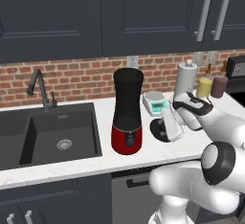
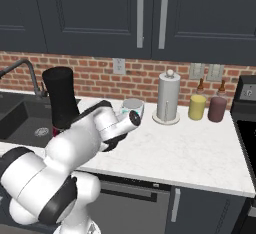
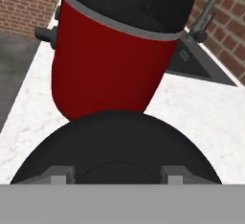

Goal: Close the lid blender by securely placing the lid on top.

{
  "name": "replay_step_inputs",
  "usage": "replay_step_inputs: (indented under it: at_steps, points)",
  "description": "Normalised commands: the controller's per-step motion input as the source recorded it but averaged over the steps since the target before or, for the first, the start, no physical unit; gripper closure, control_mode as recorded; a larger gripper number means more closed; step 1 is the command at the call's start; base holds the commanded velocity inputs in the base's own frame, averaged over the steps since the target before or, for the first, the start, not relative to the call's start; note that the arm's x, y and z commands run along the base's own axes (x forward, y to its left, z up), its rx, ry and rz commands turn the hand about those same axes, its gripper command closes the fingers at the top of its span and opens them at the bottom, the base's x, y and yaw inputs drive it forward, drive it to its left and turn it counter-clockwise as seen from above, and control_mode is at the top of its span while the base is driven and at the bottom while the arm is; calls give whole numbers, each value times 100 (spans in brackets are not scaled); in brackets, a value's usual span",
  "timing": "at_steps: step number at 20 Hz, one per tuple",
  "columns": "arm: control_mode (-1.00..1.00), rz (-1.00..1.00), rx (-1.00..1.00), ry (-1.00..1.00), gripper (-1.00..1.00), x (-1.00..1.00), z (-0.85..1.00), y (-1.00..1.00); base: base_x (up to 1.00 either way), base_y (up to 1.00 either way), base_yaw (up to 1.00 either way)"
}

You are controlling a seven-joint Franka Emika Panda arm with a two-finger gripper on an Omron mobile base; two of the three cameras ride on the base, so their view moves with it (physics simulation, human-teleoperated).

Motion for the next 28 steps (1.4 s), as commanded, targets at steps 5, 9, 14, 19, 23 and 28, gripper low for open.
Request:
replay_step_inputs:
  at_steps: [5, 9, 14, 19, 23, 28]
  points:
    - [-100, 0, 0, -8, 100, -2, 99, -16, 0, 0, 0]
    - [-100, -4, 0, -3, 100, -13, 100, -3, 0, 0, 0]
    - [-100, -7, 0, -1, 100, -19, 100, 0, 0, 0, 0]
    - [-100, -8, 0, -1, 100, -24, 100, 0, 0, 0, 0]
    - [-100, -9, 0, -3, 100, -15, 87, 1, 0, 0, 0]
    - [-100, -6, 0, -2, 100, -4, 73, 20, 0, 0, 0]
